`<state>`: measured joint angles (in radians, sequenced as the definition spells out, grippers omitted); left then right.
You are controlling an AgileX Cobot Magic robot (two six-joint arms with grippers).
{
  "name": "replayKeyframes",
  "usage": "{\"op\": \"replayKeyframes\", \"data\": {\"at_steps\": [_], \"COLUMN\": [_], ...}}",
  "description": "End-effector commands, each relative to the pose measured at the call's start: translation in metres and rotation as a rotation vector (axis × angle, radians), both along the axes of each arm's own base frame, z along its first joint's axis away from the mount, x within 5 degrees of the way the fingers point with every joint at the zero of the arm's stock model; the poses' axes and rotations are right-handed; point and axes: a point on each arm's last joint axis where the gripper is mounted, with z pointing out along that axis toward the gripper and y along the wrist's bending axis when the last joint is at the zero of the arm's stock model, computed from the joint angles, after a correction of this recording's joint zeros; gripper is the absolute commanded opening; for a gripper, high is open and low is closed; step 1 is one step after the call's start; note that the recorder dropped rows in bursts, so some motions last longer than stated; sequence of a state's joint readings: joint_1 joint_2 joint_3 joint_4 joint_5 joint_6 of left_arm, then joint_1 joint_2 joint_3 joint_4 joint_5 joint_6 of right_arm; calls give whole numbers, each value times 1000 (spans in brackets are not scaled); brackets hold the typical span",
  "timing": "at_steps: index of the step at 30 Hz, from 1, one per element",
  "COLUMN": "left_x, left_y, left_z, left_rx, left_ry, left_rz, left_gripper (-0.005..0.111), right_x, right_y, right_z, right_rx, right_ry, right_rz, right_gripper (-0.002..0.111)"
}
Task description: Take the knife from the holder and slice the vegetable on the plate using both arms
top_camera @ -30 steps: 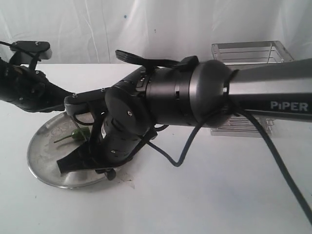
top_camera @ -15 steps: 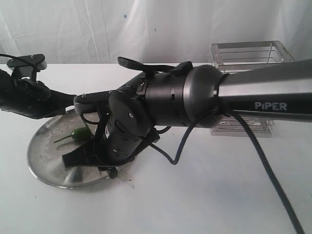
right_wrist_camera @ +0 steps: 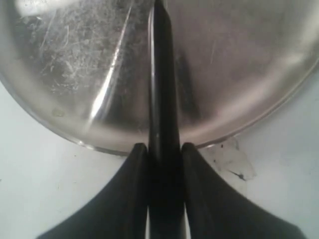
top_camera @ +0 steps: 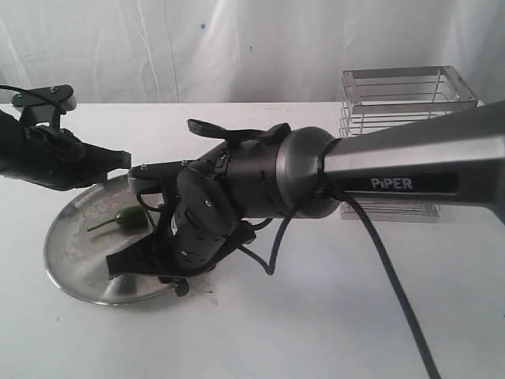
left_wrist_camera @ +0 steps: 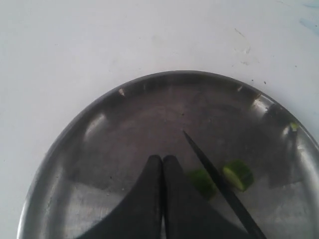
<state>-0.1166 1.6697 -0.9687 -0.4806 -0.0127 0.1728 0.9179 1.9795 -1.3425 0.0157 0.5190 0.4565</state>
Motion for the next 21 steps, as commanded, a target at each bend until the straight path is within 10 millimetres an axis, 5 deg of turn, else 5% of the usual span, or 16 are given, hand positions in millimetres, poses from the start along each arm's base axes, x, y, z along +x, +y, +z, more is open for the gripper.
{"op": "replayKeyframes", "data": {"at_steps": [1, 21], "left_x": [-2, -2], "left_y": [-9, -9], "left_z": [0, 1], "left_rx": [2, 7], "left_ry": [3, 0], "left_rz": [-33, -37], "left_gripper": [0, 0], "right_x": [4, 9], "right_y": [0, 6], "right_z": [-2, -1], "right_rx": [25, 98], "right_ry": [20, -29], "right_rz": [-31, -44], "right_gripper": [0, 0]}}
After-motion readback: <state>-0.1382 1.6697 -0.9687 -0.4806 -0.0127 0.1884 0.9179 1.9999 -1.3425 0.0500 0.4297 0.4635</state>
